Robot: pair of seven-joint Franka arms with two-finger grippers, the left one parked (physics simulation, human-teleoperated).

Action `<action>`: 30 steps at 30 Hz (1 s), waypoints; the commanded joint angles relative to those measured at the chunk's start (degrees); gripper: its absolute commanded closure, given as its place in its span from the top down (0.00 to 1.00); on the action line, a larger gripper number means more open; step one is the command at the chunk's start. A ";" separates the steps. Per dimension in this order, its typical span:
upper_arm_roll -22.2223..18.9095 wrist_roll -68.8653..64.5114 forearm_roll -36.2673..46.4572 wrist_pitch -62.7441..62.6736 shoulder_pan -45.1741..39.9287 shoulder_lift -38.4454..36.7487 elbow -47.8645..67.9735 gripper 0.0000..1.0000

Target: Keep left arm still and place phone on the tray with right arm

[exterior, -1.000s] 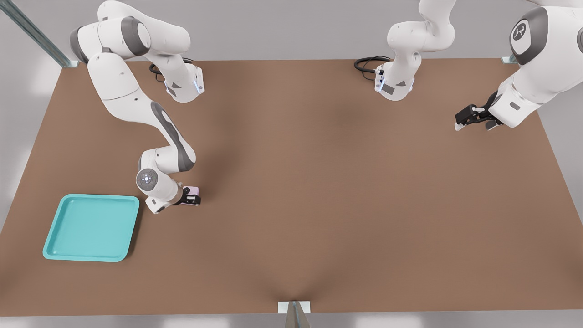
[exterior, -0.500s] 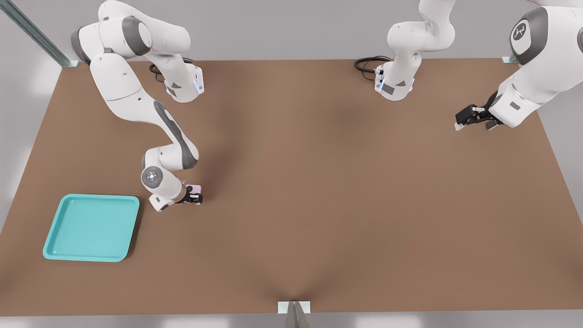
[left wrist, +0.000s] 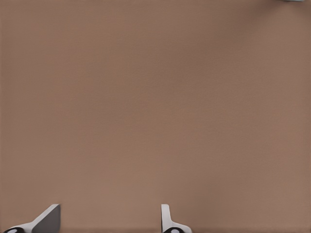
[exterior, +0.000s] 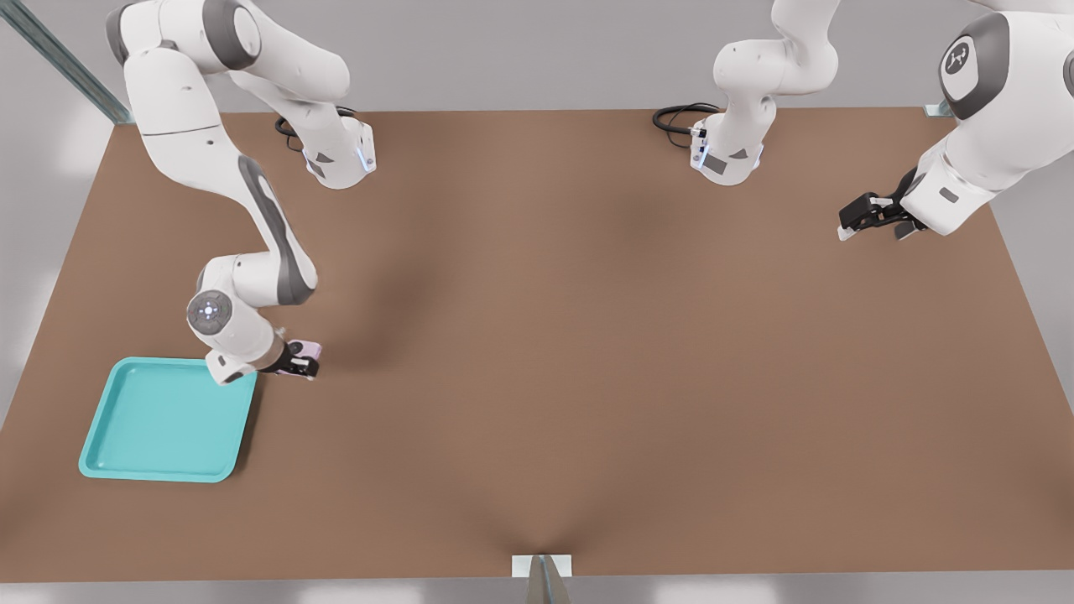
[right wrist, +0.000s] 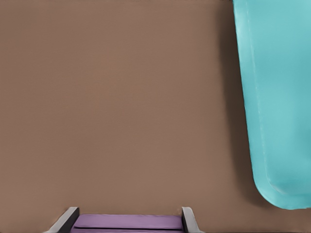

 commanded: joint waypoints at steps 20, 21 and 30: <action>11.77 -28.28 0.96 -30.58 -15.71 -11.06 21.22 1.00; 13.70 -25.21 1.05 -32.68 -15.71 -14.48 21.21 1.00; -20.92 -17.29 8.08 -54.58 22.34 -13.08 41.78 1.00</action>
